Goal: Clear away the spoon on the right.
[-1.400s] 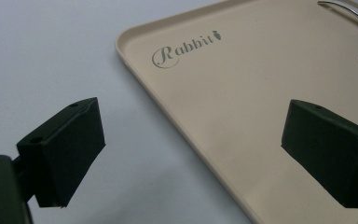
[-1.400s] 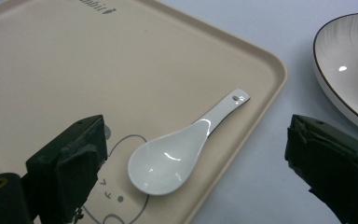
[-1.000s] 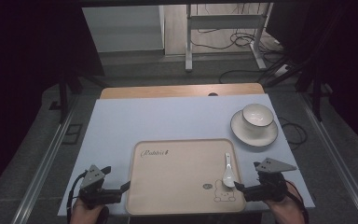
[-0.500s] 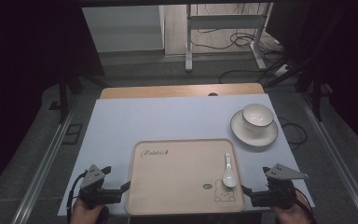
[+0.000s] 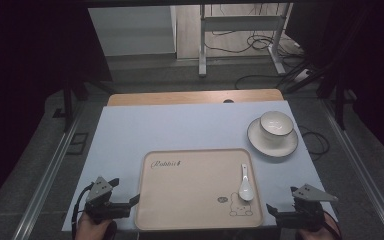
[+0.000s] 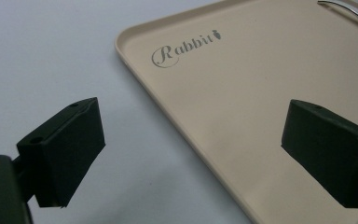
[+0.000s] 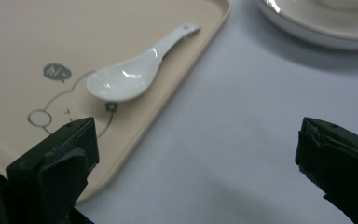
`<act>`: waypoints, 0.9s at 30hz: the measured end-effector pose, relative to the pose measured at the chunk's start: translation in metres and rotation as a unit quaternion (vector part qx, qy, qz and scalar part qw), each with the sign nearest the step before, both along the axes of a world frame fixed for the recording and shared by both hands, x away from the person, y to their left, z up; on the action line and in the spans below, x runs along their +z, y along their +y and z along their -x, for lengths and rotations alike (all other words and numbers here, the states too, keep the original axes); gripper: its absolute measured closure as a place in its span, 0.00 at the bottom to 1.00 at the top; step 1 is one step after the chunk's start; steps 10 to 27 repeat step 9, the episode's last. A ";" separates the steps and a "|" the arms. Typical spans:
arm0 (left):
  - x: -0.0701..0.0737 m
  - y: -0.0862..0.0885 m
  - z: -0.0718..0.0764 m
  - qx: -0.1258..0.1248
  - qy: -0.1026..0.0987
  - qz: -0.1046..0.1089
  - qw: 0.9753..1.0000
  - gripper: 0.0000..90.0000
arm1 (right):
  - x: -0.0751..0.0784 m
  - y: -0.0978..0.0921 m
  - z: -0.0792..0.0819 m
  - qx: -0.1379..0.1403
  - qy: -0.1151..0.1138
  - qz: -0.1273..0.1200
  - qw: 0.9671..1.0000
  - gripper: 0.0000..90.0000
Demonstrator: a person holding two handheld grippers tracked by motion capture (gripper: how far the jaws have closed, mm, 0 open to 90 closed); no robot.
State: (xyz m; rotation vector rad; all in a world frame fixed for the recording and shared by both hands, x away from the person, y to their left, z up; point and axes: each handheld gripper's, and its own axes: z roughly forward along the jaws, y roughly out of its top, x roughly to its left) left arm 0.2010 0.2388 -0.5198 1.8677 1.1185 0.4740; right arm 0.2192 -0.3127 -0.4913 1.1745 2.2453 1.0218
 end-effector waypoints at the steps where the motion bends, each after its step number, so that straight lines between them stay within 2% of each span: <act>1: 0.000 0.000 0.000 0.000 0.000 0.000 1.000 0.06 | 0.000 0.000 0.000 -0.002 0.002 0.004 1.000 0.00; 3: 0.000 0.000 0.000 -0.001 0.000 0.001 1.000 0.06 | 0.000 0.001 0.001 -0.002 -0.002 0.003 1.000 0.00; 9: 0.000 0.000 -0.001 -0.002 0.003 0.000 1.000 0.06 | -0.002 0.004 -0.001 -0.002 0.004 0.019 1.000 0.00; 27: 0.000 0.000 -0.001 -0.002 0.003 0.000 1.000 0.06 | -0.002 0.004 -0.001 -0.002 0.004 0.019 1.000 0.00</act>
